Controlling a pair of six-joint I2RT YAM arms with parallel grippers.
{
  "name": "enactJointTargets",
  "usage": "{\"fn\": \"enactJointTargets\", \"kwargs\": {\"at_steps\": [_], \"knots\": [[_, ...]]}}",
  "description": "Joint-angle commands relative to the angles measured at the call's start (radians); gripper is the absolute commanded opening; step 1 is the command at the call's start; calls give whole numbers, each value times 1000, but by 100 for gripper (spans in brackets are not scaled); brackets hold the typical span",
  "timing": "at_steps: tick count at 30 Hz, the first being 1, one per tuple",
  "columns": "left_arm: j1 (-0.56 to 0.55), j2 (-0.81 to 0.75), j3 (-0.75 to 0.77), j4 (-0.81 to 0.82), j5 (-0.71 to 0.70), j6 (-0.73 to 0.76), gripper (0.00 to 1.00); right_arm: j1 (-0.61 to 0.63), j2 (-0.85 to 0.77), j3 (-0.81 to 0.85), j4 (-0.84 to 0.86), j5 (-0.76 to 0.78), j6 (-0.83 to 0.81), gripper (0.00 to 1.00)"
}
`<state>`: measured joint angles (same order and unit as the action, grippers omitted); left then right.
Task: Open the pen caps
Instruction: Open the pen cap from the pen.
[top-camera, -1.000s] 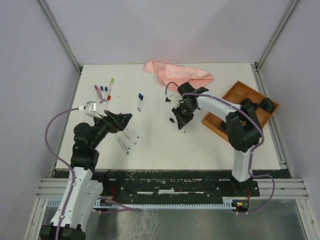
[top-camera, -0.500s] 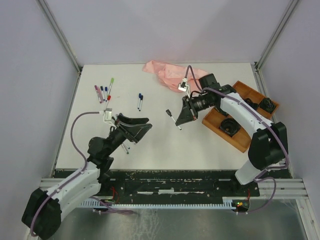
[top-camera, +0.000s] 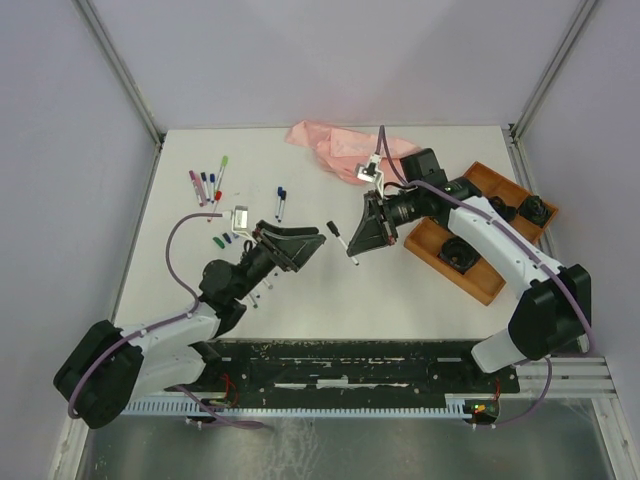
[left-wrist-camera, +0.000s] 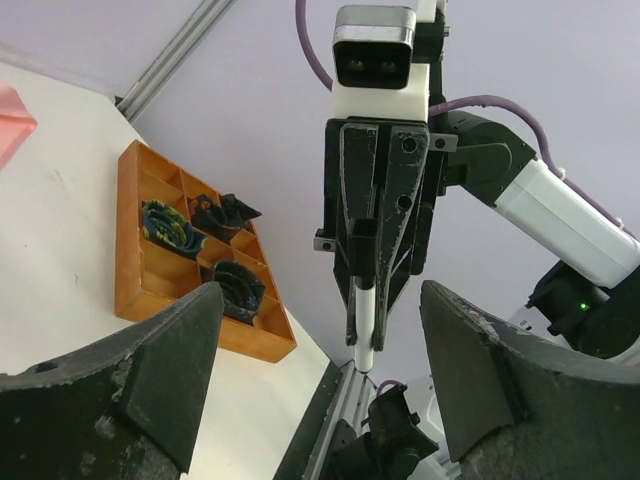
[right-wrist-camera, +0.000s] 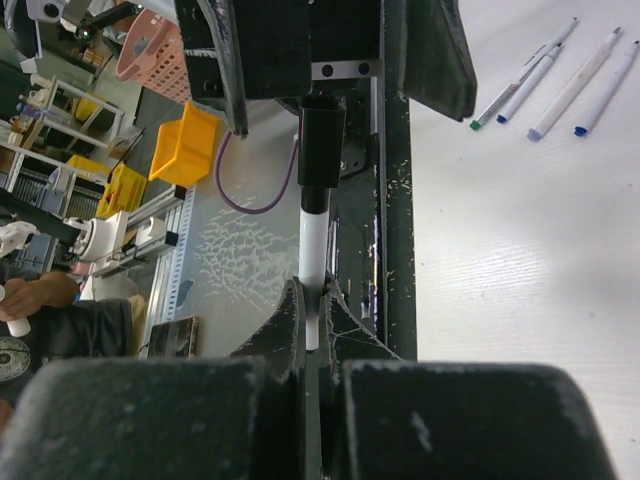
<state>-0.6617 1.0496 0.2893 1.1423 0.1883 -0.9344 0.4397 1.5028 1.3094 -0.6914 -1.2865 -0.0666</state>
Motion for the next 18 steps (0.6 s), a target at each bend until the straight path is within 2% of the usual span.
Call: {"fn": "enactJointTargets", "kwargs": {"at_steps": [1, 5, 13, 18], "knots": [[-25, 39, 30, 150, -23, -19, 83, 30, -2, 3, 16, -14, -13, 0], [-33, 54, 59, 98, -19, -32, 77, 64, 3, 9, 1, 13, -32, 0], [-41, 54, 62, 93, -9, -48, 51, 88, 35, 27, -48, 51, -76, 0], [-44, 56, 49, 84, 16, -52, 48, 89, 27, 28, -50, 68, -82, 0]]}}
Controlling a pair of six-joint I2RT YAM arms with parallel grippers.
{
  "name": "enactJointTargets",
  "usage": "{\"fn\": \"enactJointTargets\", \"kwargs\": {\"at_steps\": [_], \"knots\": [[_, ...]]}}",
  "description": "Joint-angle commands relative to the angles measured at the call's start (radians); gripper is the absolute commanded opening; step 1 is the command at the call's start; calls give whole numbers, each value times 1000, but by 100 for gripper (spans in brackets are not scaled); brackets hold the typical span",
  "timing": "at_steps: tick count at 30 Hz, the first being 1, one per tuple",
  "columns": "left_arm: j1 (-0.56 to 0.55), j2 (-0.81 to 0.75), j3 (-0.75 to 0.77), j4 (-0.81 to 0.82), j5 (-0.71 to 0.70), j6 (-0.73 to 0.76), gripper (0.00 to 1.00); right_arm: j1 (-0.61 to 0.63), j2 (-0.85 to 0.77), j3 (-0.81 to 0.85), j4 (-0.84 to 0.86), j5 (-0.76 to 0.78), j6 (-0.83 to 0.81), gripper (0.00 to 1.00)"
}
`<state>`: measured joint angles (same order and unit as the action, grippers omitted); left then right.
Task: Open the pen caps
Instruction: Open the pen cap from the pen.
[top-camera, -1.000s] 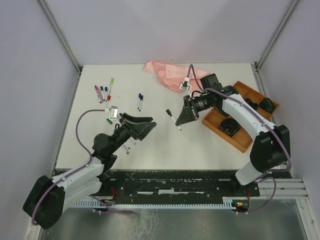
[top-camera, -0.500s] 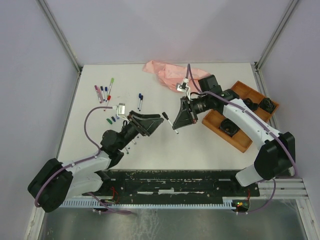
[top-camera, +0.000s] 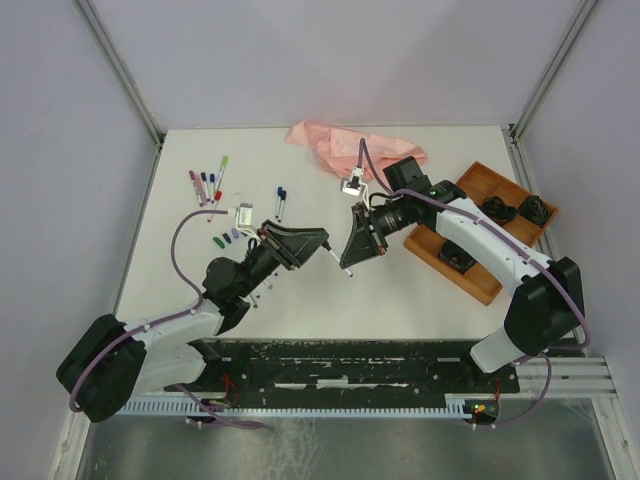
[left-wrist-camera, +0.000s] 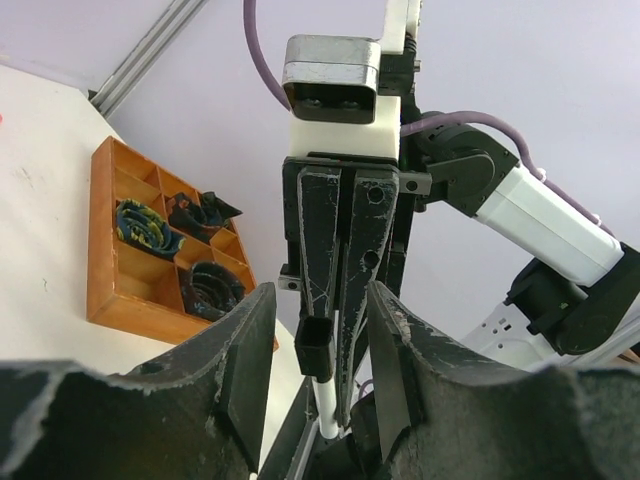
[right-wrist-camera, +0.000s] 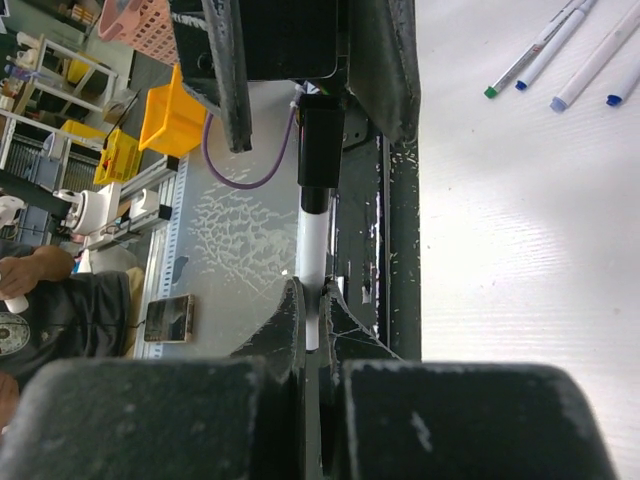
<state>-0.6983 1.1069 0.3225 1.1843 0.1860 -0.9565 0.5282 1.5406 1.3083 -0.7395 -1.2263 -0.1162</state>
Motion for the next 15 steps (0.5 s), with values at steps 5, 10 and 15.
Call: {"fn": "enactJointTargets", "kwargs": {"at_steps": [5, 10, 15], "knots": [[-11, 15, 17, 40, 55, -32, 41, 0, -2, 30, -3, 9, -33, 0], [-14, 31, 14, 42, 69, -34, 36, 1, 3, 32, -4, 8, -33, 0], [-14, 31, 10, 47, 69, -31, 13, 1, 10, 31, -4, 10, -34, 0]]}}
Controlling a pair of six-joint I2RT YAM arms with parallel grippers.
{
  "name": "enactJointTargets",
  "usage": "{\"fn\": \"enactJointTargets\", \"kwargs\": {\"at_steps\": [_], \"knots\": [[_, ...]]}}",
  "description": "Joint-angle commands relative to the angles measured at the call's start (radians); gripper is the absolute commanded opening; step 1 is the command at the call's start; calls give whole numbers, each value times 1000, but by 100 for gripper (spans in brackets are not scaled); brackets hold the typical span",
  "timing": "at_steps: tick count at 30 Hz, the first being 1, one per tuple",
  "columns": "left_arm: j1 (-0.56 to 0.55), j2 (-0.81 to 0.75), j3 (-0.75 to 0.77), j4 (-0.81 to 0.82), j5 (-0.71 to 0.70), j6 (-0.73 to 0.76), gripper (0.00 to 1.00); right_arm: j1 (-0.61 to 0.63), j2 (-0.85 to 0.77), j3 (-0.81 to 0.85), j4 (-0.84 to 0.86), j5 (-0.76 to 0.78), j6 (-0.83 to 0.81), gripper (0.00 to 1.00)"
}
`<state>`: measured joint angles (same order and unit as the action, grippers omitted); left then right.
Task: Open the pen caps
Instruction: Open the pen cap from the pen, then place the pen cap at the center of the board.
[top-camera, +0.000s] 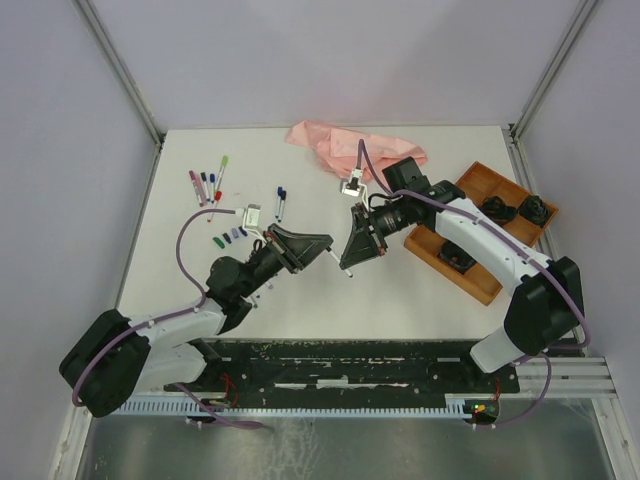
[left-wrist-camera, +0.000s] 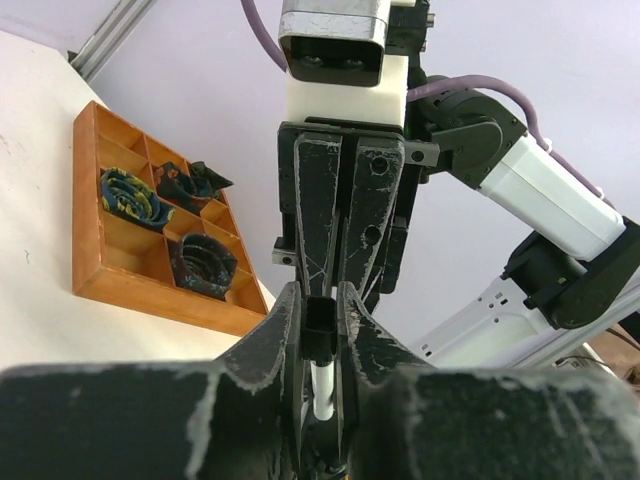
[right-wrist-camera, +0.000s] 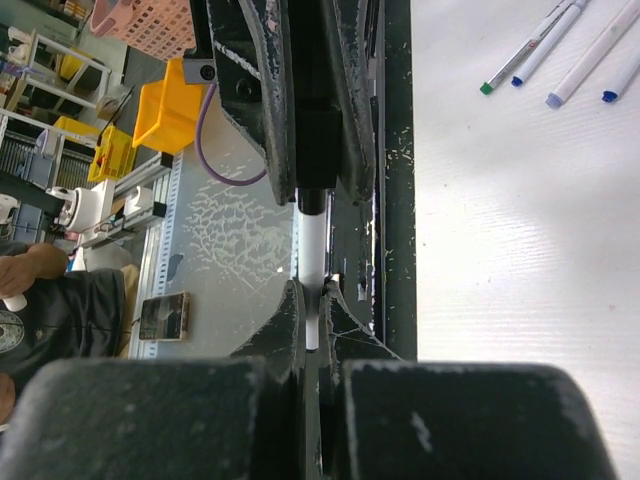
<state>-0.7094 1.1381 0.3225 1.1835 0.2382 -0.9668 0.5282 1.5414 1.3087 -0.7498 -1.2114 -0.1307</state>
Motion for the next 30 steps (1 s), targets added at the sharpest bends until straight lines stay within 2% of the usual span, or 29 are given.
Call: {"fn": "enactJointTargets", "kwargs": {"at_steps": [1, 3, 6, 8, 10, 12, 15, 20, 21, 24, 27, 30], "knots": [[-4, -1, 10, 44, 16, -19, 8, 1, 9, 29, 6, -4, -20, 0], [-4, -5, 13, 36, 15, -11, 3, 0, 11, 31, 6, -1, -20, 3], [-4, -5, 2, 46, -9, -1, 3, 0, 1, 0, 76, 3, 41, 29], [-4, 2, -4, 67, -23, 0, 3, 2, -17, -55, 213, 2, 154, 39], [-5, 10, -6, 85, -32, 0, 3, 8, -41, -108, 350, 3, 259, 42], [-6, 16, -4, 94, -41, -1, 3, 17, -48, -127, 407, 11, 305, 42], [-5, 15, -3, 94, -57, 11, 3, 31, -45, -123, 401, 21, 307, 36], [-3, -5, 8, 52, -103, 62, 3, 42, -22, -109, 378, 19, 304, 3], [1, -18, 15, 32, -127, 82, 3, 45, -17, -106, 367, 22, 299, 0], [67, -90, 67, -105, -193, 124, 3, 48, 4, -98, 329, 21, 267, 0], [212, -144, 127, -165, -204, 120, 3, 48, 35, -105, 335, -1, 267, 0], [381, -146, 183, -157, -181, 85, 3, 57, 74, -104, 344, -20, 281, 0]]}}
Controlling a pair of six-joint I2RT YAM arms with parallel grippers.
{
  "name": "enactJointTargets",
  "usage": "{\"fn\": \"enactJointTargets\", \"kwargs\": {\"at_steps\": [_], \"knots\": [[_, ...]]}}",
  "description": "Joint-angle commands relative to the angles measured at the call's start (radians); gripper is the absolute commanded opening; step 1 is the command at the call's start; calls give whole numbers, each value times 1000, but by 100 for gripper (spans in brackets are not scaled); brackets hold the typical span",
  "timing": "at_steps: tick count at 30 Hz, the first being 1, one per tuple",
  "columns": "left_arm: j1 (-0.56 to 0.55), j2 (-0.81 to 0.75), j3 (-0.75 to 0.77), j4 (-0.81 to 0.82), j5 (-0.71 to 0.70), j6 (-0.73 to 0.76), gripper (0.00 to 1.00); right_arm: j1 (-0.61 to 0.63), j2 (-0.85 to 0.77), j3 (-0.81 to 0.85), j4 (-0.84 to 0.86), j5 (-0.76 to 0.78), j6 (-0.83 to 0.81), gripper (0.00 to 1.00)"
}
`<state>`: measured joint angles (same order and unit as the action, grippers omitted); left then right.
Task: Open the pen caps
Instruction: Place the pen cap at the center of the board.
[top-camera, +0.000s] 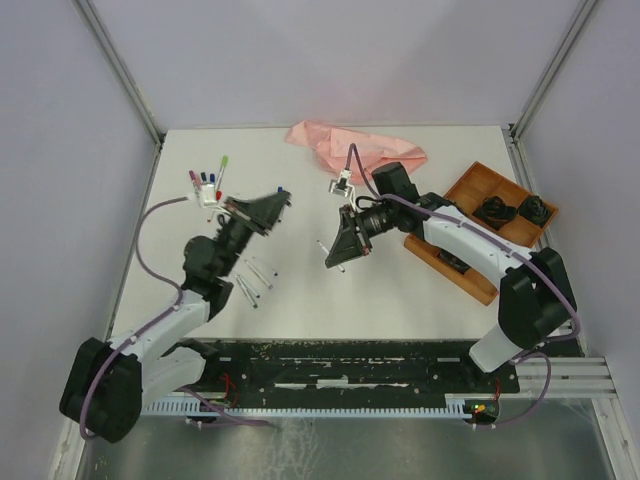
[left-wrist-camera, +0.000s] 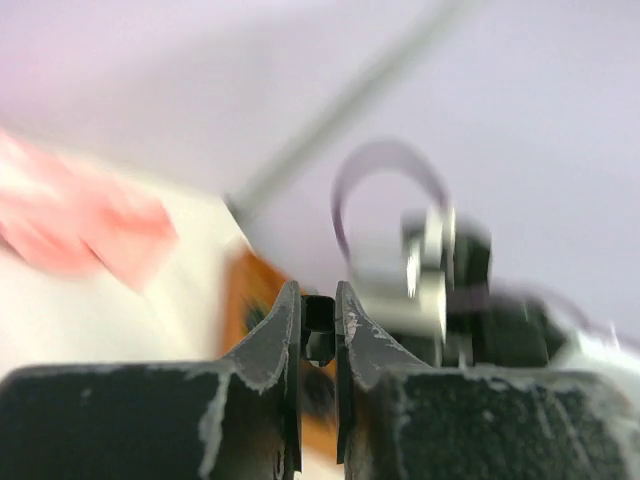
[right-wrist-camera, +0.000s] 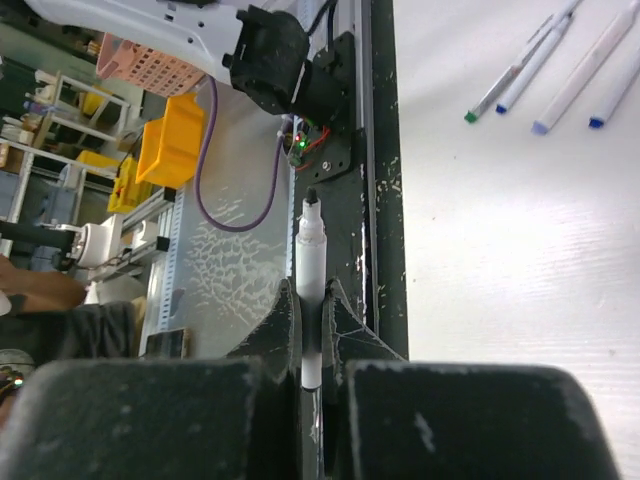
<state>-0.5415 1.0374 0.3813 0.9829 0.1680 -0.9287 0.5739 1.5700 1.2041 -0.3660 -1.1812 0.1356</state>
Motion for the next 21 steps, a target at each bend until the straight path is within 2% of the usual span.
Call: {"fn": "enactJointTargets", "kwargs": {"at_steps": [1, 4, 6, 10, 16, 19, 21], "knots": [[248, -37, 143, 49, -97, 38, 3, 16, 55, 2, -41, -52, 16, 0], [312, -10, 172, 73, -59, 9, 3, 23, 70, 5, -41, -56, 14, 0], [317, -12, 181, 11, -43, 40, 3, 24, 65, 17, -73, -24, -11, 0], [317, -30, 175, -338, -109, 113, 3, 22, 38, 109, -303, 149, -217, 0], [318, 98, 210, -819, -340, 136, 3, 4, -19, 103, -296, 251, -239, 1], [317, 216, 290, -985, -434, 130, 3, 0, -10, 107, -304, 256, -242, 1], [317, 312, 341, -1036, -475, 137, 3, -2, -2, 107, -307, 255, -241, 1]]}}
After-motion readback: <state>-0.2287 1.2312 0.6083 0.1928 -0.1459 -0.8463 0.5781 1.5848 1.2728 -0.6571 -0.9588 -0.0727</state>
